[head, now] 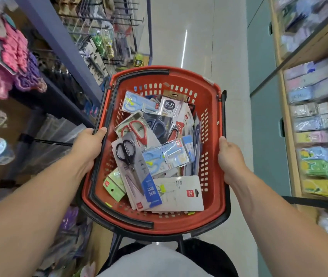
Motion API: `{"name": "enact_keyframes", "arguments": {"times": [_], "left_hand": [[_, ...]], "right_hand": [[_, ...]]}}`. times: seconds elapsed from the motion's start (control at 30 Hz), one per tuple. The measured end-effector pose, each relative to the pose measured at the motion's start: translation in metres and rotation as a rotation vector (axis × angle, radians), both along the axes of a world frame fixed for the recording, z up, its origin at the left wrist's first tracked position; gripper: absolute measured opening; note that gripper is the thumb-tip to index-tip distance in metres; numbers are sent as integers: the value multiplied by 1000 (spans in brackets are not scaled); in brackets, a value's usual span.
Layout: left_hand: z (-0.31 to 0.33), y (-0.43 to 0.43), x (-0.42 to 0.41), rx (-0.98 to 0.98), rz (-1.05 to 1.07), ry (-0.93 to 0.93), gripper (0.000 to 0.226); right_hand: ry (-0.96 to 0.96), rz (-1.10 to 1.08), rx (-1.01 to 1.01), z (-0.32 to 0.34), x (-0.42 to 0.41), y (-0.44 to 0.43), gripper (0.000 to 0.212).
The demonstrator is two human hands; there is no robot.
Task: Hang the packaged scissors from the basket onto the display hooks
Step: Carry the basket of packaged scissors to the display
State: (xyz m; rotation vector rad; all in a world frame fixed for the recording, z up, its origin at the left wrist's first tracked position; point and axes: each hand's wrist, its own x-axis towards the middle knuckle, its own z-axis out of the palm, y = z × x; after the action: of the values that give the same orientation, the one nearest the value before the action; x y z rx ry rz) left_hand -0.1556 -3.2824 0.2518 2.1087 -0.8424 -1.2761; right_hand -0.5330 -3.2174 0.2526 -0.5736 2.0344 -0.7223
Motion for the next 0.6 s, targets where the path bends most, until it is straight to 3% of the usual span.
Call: {"name": "enact_keyframes", "arguments": {"times": [0.17, 0.3, 0.43, 0.6], "left_hand": [[13, 2, -10, 46, 5, 3, 30], [7, 4, -9, 69, 10, -30, 32], [5, 4, -8, 89, 5, -45, 32], [4, 0, -6, 110, -56, -51, 32]], "right_hand": [[-4, 9, 63, -12, 10, -7, 65], [21, -35, 68, -13, 13, -9, 59], [37, -29, 51, -24, 11, -8, 71], [-8, 14, 79, -18, 9, -11, 64]]}}
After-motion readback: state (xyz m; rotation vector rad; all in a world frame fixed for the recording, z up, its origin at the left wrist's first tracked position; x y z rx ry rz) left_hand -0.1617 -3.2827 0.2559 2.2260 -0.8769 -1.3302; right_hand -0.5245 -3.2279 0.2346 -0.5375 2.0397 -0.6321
